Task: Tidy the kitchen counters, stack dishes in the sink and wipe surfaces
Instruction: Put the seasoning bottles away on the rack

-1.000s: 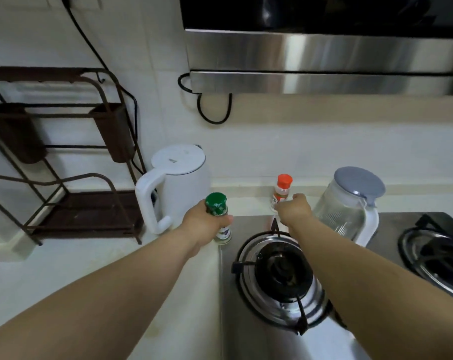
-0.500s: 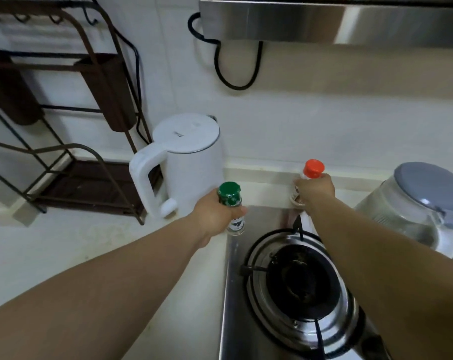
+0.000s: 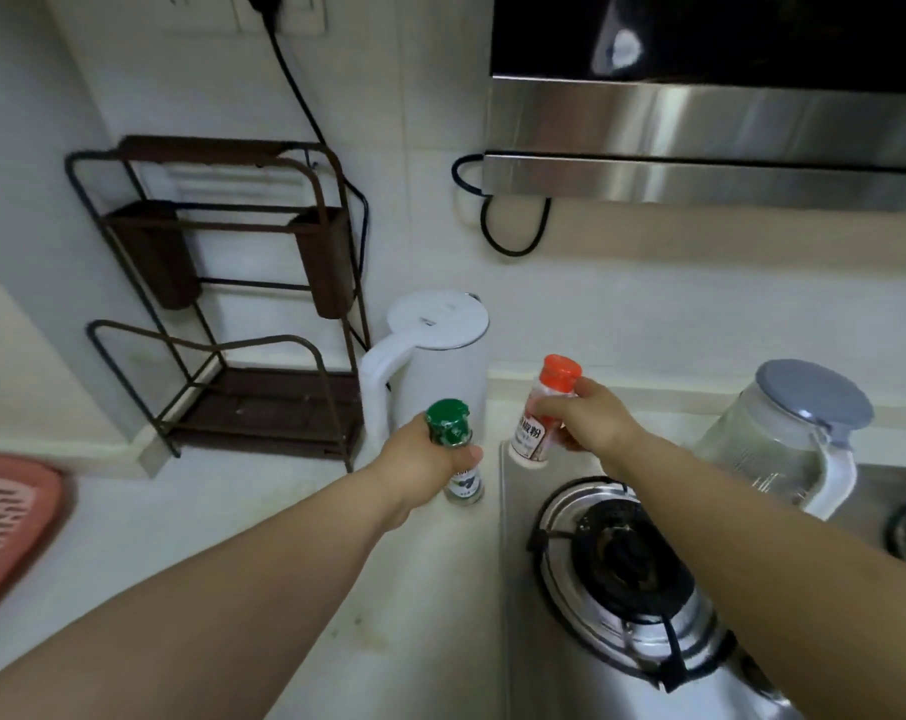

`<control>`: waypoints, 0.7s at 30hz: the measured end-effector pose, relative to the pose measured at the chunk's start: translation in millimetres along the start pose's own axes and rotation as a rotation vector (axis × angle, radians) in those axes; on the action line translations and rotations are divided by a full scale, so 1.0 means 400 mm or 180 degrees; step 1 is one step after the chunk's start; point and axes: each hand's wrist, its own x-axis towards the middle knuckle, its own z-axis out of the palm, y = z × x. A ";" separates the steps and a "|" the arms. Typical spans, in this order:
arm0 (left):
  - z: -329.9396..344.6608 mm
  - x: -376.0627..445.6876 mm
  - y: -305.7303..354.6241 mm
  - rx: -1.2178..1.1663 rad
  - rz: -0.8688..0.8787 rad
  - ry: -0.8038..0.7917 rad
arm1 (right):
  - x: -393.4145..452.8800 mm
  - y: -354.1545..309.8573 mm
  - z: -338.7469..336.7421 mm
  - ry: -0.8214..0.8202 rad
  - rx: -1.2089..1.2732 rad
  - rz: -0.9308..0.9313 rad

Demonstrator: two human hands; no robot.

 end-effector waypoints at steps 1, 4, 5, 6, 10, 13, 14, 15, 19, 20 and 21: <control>-0.028 -0.021 -0.009 -0.0046 0.0005 0.0006 | -0.030 -0.012 0.022 -0.0125 -0.0119 -0.0010; -0.141 -0.080 -0.043 -0.0182 0.0040 0.0107 | -0.117 -0.055 0.121 -0.0448 -0.0291 0.0023; -0.178 -0.095 -0.053 -0.0189 0.0047 0.0123 | -0.139 -0.068 0.156 -0.0566 -0.0326 0.0046; -0.217 -0.107 -0.066 -0.0187 0.0062 0.0144 | -0.158 -0.080 0.192 -0.0690 -0.0388 0.0061; -0.386 -0.134 -0.123 -0.0080 0.0043 0.0467 | -0.209 -0.113 0.361 -0.1022 -0.0504 0.0005; -0.471 -0.137 -0.149 -0.0090 -0.0041 0.0728 | -0.220 -0.126 0.456 -0.1130 -0.0503 -0.0119; -0.494 -0.134 -0.155 -0.0136 -0.0039 0.0828 | -0.219 -0.132 0.486 -0.1120 -0.0488 -0.0179; -0.520 -0.132 -0.159 -0.0196 -0.0030 0.0929 | -0.212 -0.138 0.518 -0.1075 -0.0477 -0.0263; -0.588 -0.102 -0.161 -0.0347 0.0161 0.1315 | -0.168 -0.169 0.618 -0.0669 -0.0549 -0.0772; -0.599 -0.093 -0.158 -0.0351 0.0177 0.1398 | -0.156 -0.178 0.637 -0.0561 -0.0549 -0.0827; -0.613 -0.078 -0.157 -0.0349 0.0172 0.1457 | -0.141 -0.188 0.656 -0.0462 -0.0550 -0.0864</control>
